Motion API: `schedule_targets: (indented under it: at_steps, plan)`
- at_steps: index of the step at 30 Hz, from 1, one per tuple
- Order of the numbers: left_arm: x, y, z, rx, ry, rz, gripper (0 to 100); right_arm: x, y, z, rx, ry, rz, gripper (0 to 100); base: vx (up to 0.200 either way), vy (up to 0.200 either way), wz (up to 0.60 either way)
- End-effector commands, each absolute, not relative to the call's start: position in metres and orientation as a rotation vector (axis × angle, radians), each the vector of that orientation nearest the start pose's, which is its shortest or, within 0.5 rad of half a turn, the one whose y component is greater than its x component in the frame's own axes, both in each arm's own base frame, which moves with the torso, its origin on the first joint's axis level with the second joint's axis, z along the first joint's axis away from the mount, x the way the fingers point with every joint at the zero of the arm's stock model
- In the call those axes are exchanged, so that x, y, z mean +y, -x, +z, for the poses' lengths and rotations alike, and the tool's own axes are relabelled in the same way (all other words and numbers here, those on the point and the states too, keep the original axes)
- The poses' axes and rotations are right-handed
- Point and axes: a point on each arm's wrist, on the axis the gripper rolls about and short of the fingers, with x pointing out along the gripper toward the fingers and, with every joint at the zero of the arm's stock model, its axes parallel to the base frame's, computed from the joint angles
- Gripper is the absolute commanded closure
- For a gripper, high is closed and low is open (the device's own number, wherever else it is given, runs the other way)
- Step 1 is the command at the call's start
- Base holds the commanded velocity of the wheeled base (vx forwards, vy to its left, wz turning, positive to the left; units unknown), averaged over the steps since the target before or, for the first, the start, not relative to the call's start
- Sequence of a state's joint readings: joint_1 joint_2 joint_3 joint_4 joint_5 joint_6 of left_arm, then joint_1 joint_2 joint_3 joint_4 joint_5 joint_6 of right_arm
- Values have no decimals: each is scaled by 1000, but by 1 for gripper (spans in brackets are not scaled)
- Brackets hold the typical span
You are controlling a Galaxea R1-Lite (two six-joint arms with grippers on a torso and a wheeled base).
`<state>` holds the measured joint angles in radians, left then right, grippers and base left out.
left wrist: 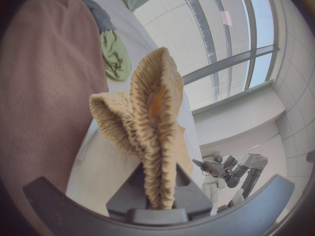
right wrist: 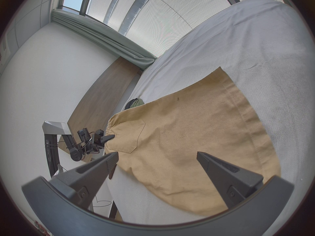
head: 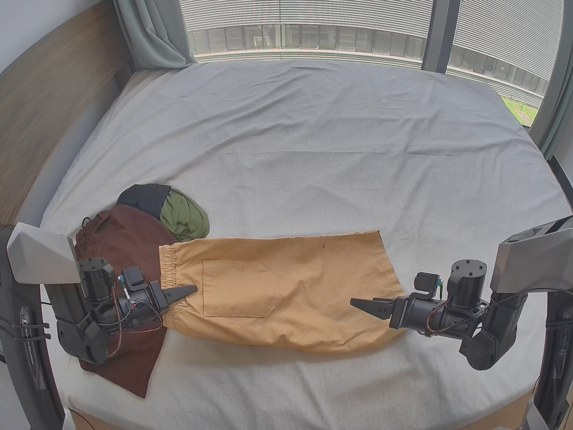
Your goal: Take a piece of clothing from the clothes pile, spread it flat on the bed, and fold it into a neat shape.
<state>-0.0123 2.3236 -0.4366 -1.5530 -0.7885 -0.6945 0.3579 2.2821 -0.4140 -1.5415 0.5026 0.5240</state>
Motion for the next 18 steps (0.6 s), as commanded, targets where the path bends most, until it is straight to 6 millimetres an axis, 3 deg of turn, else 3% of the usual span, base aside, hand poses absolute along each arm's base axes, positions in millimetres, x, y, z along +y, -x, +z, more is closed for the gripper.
schedule_targets:
  at_steps: [1, 18]
  plan:
    - [-13, -311, 10, 543, 769, -652, 100, 120, -287, 5, 556, -511, 747, 0, 0, 0, 0]
    - [18, -308, 16, 501, 761, -659, 100, 120, -287, 5, 555, -511, 748, 0, 0, 0, 0]
